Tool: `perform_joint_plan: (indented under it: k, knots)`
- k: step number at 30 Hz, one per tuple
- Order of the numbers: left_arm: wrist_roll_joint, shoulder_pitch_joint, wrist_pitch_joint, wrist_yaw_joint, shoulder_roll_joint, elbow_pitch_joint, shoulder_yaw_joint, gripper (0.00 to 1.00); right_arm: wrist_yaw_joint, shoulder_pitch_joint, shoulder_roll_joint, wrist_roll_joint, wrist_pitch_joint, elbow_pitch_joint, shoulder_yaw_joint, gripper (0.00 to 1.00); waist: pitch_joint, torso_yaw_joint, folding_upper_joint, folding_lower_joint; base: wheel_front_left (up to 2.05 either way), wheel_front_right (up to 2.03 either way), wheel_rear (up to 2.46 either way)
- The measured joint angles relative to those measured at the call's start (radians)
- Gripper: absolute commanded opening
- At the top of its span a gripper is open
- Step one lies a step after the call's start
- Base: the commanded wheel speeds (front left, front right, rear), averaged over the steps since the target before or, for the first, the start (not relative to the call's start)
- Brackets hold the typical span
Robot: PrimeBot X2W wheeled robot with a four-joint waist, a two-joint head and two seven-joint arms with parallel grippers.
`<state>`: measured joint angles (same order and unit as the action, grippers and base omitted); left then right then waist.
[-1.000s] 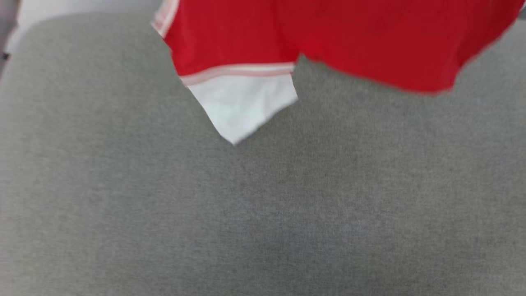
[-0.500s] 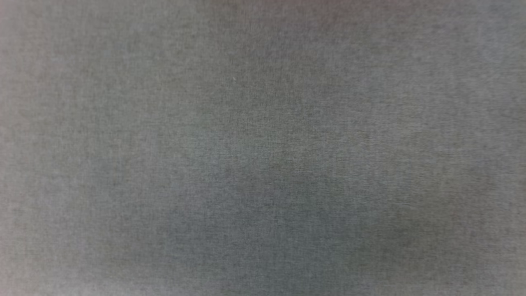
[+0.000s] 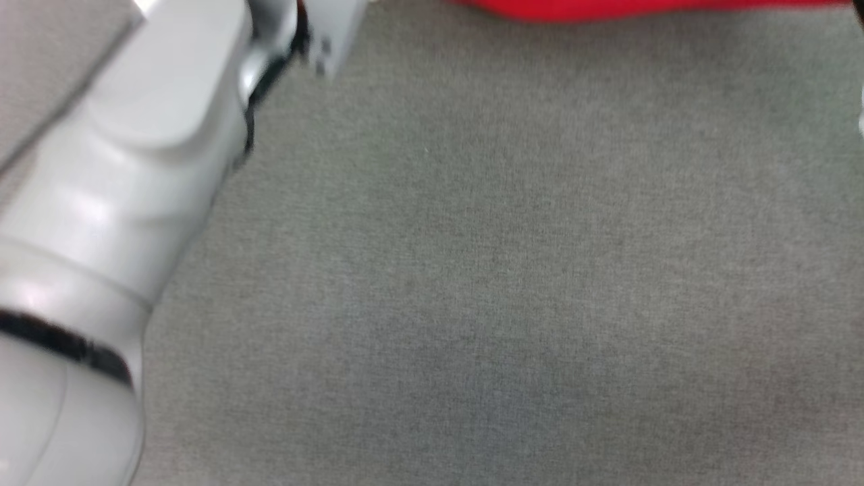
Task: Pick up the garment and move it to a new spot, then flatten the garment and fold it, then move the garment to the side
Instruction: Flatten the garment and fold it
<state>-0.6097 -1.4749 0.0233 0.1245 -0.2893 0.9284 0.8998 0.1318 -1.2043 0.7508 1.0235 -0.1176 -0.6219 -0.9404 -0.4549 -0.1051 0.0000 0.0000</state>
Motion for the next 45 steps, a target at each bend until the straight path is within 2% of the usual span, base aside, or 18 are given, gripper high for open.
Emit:
perform_joint_plan:
  k: [4,7,10,16,20,22,28,40,45]
  knots:
    - [-0.067,0.166,0.13,0.0,-0.066,-0.132,0.014,0.0,0.0,0.119,0.066,0.058,-0.015,0.08,-0.028,0.0,0.06,-0.006,0.0,0.0,0.0,0.0,0.0]
    - [-0.125,0.318,0.24,-0.042,-0.129,-0.284,0.016,0.0,0.0,0.209,0.113,0.109,-0.029,0.128,-0.033,0.0,0.104,-0.009,0.0,0.0,0.0,0.0,0.0]
    - [-0.177,0.478,0.333,-0.132,-0.212,-0.488,0.015,0.0,0.0,0.302,0.152,0.146,-0.042,0.18,-0.035,0.0,0.143,-0.012,0.0,0.0,0.0,0.0,0.0]
    - [-0.244,0.769,0.464,-0.381,-0.394,-0.929,0.009,0.0,0.0,0.446,0.216,0.187,-0.067,0.246,-0.027,0.0,0.2,-0.012,0.0,0.0,0.0,0.0,0.0]
    - [-0.273,0.916,0.506,-0.521,-0.47,-1.126,0.01,0.0,0.0,0.53,0.241,0.203,-0.082,0.287,-0.016,0.0,0.217,-0.011,0.0,0.0,0.0,0.0,0.0]
    - [-0.287,0.969,0.518,-0.567,-0.505,-1.193,0.01,0.0,0.0,0.574,0.25,0.216,-0.085,0.309,-0.009,0.0,0.22,-0.012,0.0001,0.0,0.0,0.0,0.0]
    - [-0.321,1.082,0.542,-0.654,-0.541,-1.311,0.029,0.0,0.0,0.686,0.294,0.243,-0.075,0.386,0.004,0.0,0.223,-0.014,0.0,0.0,0.0,0.0,0.0]
    - [-0.388,1.223,0.536,-0.736,-0.576,-1.399,0.027,0.0,0.0,0.933,0.374,0.319,-0.037,0.525,0.035,0.0,0.231,-0.01,0.0,0.0,0.0,0.0,0.0]
    - [-0.402,1.251,0.55,-0.783,-0.613,-1.434,0.017,0.0,0.0,1.01,0.403,0.345,-0.003,0.588,0.045,0.0,0.229,-0.001,0.0,0.0,0.0,0.0,0.0]
